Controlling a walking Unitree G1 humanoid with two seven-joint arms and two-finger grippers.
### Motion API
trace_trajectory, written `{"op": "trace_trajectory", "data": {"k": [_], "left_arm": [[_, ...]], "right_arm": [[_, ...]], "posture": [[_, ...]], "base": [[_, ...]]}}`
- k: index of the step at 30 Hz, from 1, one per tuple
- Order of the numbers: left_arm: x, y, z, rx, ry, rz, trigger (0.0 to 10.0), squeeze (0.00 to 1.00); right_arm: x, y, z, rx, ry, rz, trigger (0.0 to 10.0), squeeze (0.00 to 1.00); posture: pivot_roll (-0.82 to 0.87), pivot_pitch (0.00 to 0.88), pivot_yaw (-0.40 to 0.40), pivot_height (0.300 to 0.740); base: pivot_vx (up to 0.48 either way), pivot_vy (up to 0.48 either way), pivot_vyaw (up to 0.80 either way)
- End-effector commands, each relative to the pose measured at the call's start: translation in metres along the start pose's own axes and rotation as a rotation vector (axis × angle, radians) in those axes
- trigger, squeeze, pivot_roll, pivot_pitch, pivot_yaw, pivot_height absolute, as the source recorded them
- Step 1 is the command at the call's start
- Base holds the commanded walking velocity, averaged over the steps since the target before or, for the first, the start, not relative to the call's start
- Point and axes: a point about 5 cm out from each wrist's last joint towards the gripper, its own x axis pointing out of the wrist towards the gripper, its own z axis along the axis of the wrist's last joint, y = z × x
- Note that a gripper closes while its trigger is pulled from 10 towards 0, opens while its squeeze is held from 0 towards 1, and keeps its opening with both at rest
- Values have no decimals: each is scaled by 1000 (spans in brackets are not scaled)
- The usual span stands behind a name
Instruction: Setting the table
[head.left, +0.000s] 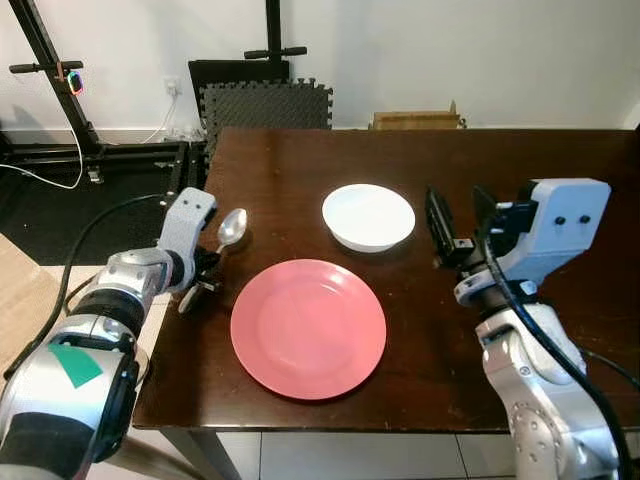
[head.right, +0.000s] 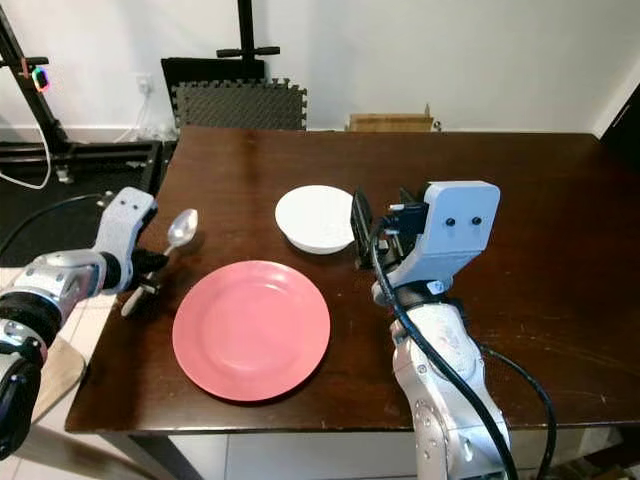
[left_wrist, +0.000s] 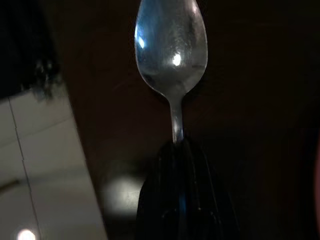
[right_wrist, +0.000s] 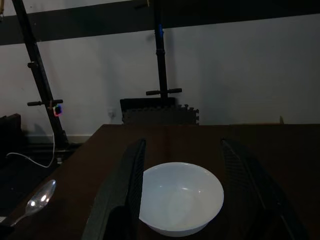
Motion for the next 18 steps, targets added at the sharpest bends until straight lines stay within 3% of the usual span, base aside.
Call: {"op": "trace_trajectory", "data": {"k": [1,4,18], "left_arm": [[-1,4,-10,-73,30,22,10000,0],[1,3,-12,-136,28,47,10000,0],[7,-8,-13,-207,33,74,10000,0]], "right_arm": [[-1,2,-1,2,-2,5,10000,0],[-2,2,-1,2,-1,2,10000,0],[-2,1,-1,-2,-2,-7,10000,0]], "posture": [[30,189,86,740],[29,191,88,740],[24,195,97,740]], "base": [[0,0,0],[0,0,0],[0,0,0]]}}
